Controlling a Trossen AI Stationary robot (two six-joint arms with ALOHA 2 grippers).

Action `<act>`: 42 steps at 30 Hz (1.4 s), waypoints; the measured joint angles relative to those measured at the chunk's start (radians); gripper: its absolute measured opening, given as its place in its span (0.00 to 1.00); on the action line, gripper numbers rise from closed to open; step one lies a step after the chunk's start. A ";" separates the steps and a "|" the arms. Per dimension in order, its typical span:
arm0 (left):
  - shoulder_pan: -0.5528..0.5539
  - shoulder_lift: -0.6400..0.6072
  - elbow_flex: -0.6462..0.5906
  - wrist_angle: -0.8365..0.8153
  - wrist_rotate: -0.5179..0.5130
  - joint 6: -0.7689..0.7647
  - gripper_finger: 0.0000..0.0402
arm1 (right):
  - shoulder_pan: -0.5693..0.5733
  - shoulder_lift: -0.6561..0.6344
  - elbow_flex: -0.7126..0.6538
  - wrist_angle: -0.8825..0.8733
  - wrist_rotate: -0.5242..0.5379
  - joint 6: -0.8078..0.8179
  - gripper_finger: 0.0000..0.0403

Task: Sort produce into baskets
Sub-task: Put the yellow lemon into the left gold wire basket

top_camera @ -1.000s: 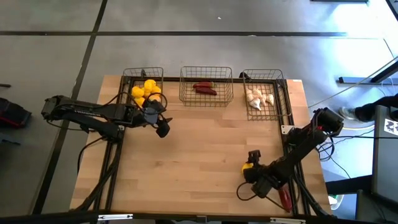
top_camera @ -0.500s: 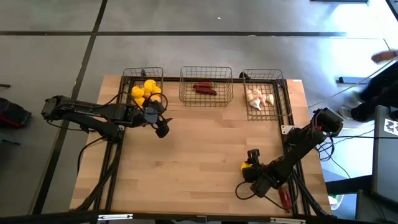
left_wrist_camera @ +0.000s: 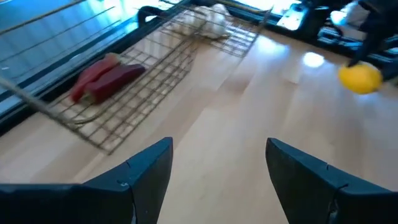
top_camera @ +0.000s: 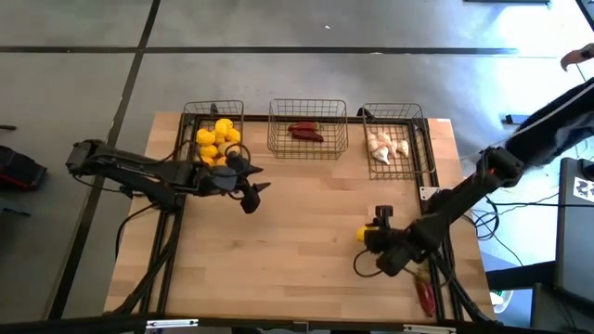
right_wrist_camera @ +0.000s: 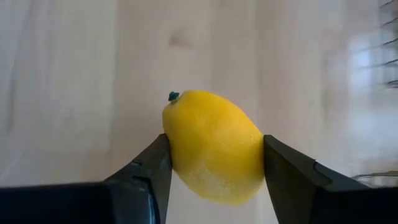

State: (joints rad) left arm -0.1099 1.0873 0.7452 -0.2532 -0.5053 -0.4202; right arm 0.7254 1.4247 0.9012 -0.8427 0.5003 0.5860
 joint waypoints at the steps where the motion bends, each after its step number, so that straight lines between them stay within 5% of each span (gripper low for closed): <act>1: -0.010 0.013 0.000 0.021 0.000 -0.002 0.63 | -0.013 -0.015 0.000 0.002 0.017 -0.010 0.48; 12: -0.091 0.207 0.001 0.348 0.000 -0.079 0.63 | -0.080 -0.064 0.000 0.119 0.345 -0.100 0.49; 29: -0.128 0.574 0.244 0.494 -0.023 -0.131 0.63 | -0.199 -0.064 0.000 0.345 0.412 -0.237 0.50; 42: -0.109 0.713 0.263 0.853 -0.024 -0.140 0.63 | -0.198 -0.049 0.001 0.446 0.428 -0.307 0.50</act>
State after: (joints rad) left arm -0.2187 1.8007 1.0085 0.5997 -0.5289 -0.5602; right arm 0.5274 1.3752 0.9021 -0.3968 0.9279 0.2787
